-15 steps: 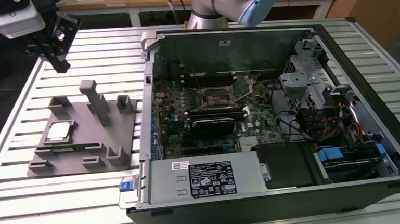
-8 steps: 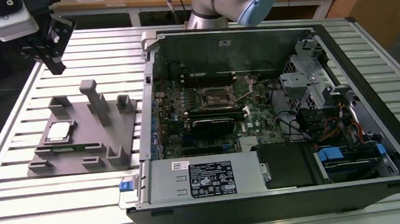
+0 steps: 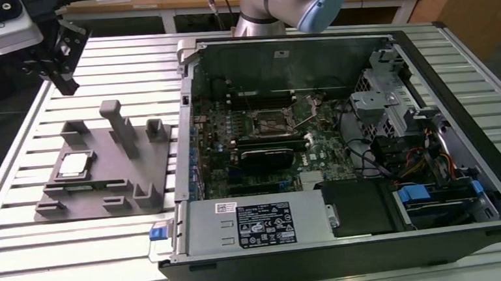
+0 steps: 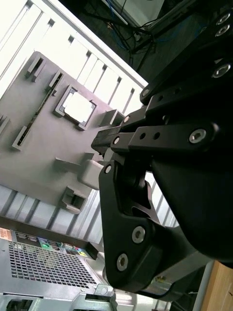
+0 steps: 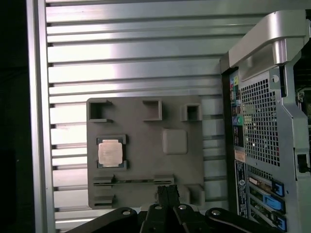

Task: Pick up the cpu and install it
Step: 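Reach for the cpu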

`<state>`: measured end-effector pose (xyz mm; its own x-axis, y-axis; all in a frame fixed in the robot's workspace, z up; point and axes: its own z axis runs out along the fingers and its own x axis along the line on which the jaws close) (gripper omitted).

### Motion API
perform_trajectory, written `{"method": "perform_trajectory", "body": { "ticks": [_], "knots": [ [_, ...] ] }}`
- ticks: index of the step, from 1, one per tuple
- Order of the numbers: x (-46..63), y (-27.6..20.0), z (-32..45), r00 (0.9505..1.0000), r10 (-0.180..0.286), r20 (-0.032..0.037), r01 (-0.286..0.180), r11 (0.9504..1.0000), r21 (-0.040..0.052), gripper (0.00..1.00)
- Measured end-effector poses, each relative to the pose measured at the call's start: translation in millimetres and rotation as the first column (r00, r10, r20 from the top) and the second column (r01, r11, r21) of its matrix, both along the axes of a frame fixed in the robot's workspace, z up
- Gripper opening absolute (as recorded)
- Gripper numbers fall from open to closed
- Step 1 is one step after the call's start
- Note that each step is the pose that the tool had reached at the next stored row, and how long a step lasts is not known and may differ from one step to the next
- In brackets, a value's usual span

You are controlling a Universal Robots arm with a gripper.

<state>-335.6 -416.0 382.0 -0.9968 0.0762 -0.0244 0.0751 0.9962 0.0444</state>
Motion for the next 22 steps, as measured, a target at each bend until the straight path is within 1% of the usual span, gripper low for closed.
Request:
{"method": "perform_trajectory", "body": {
  "ticks": [9,22],
  "knots": [
    [-8.3,0.0,-3.9,1.0000,0.000,0.0000,0.000,1.0000,0.0000,0.11],
    [-24.8,0.0,-11.3,1.0000,0.000,0.0001,0.000,1.0000,0.0000,0.11]
  ]
}}
